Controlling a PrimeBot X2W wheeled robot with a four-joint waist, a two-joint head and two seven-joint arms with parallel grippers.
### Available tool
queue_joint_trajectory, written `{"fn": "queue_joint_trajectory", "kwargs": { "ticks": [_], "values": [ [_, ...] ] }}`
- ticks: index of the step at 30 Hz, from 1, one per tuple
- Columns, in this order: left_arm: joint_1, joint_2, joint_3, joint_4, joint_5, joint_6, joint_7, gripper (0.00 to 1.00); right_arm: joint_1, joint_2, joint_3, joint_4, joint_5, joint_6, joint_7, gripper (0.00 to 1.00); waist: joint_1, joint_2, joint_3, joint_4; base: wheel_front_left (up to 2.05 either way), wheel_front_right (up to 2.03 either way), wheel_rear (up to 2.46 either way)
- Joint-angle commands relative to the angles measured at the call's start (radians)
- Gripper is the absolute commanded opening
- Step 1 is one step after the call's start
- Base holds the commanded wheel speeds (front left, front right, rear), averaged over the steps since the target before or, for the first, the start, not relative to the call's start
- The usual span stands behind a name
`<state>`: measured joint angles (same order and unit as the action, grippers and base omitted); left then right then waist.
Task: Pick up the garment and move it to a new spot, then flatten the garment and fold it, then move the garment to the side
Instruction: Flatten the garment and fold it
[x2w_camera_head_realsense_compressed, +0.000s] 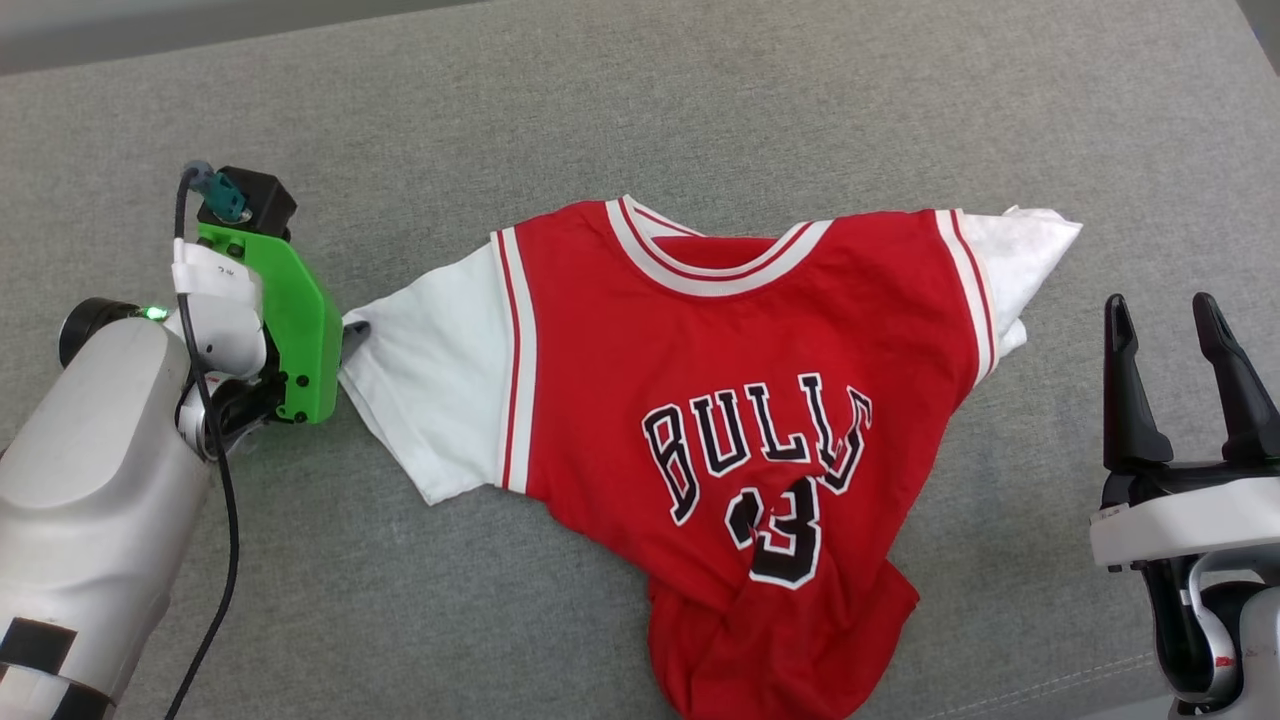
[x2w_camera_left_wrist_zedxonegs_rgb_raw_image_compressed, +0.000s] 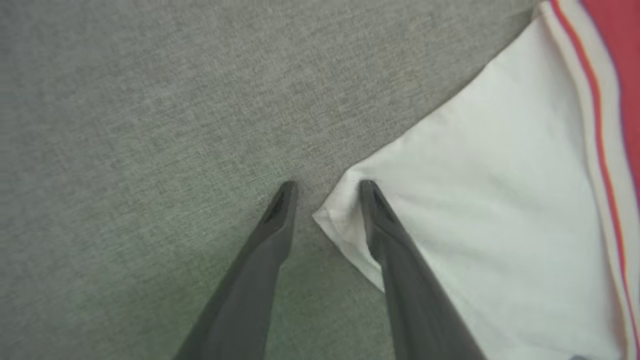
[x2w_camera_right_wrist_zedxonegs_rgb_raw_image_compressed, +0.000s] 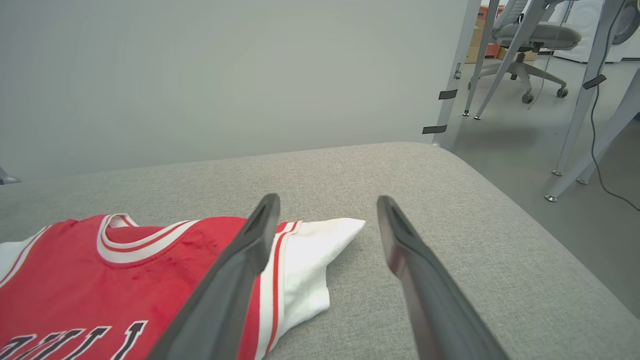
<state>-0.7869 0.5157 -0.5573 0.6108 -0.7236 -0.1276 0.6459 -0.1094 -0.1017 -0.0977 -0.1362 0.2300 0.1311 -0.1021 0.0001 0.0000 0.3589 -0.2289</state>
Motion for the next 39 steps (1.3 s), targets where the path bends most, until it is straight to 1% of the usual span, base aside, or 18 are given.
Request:
{"fn": "queue_joint_trajectory", "kwargs": {
  "ticks": [1, 6, 11, 18, 24, 28, 30, 32, 35, 39],
  "values": [
    [0.045, -0.015, -0.026, 0.041, -0.011, -0.003, 0.002, 0.0, -0.019, -0.001, -0.003, 0.003, -0.006, 0.0, -0.007, 1.0, -0.0001, 0.0, -0.006, 0.002, 0.0, 0.0, 0.0],
    [0.051, -0.018, 0.018, 0.062, -0.031, -0.001, -0.124, 0.0, -0.013, -0.015, -0.012, 0.004, -0.012, 0.0, 0.01, 1.0, -0.0001, 0.0, -0.036, 0.024, 0.0, 0.0, 0.0],
    [0.056, -0.014, 0.071, 0.068, -0.054, 0.008, -0.237, 0.0, 0.002, -0.032, -0.021, 0.0, -0.012, 0.0, 0.036, 1.0, -0.0001, 0.0, -0.078, 0.065, 0.0, 0.0, 0.0],
    [0.11, 0.012, 0.102, 0.048, -0.071, 0.014, -0.31, 0.0, 0.025, -0.047, -0.036, 0.006, -0.012, 0.0, 0.085, 1.0, -0.0001, 0.0, -0.129, 0.13, 0.0, 0.0, 0.0],
    [0.212, 0.025, 0.116, -0.047, -0.084, 0.044, -0.357, 0.0, 0.054, -0.036, -0.07, 0.026, -0.014, 0.0, 0.166, 1.0, -0.0001, 0.0, -0.161, 0.18, 0.0, 0.0, 0.0],
    [0.287, 0.02, 0.121, -0.187, -0.096, 0.076, -0.374, 0.0, 0.076, -0.054, -0.077, 0.031, -0.022, 0.0, 0.268, 1.0, -0.0001, 0.0, -0.163, 0.219, 0.0, 0.0, 0.0],
    [0.327, 0.011, 0.125, -0.29, -0.113, 0.099, -0.367, 0.0, 0.072, -0.053, -0.08, 0.024, 0.011, 0.0, 0.337, 1.0, -0.0001, 0.0, -0.16, 0.237, 0.0, 0.0, 0.0],
    [0.367, 0.017, 0.124, -0.397, -0.117, 0.132, -0.35, 0.0, 0.057, -0.082, -0.068, 0.005, 0.027, 0.0, 0.422, 1.0, -0.0001, 0.0, -0.15, 0.249, 0.0, 0.0, 0.0],
    [0.427, 0.039, 0.121, -0.55, -0.114, 0.185, -0.317, 0.0, 0.014, -0.123, -0.067, -0.012, 0.047, 0.0, 0.583, 1.0, -0.0001, 0.0, -0.125, 0.263, 0.0, 0.0, 0.0],
    [0.483, 0.065, 0.121, -0.702, -0.109, 0.239, -0.281, 0.0, -0.067, -0.199, -0.073, -0.002, 0.07, 0.0, 0.794, 1.0, -0.0001, 0.0, -0.079, 0.286, 0.0, 0.0, 0.0]
  ]
}}
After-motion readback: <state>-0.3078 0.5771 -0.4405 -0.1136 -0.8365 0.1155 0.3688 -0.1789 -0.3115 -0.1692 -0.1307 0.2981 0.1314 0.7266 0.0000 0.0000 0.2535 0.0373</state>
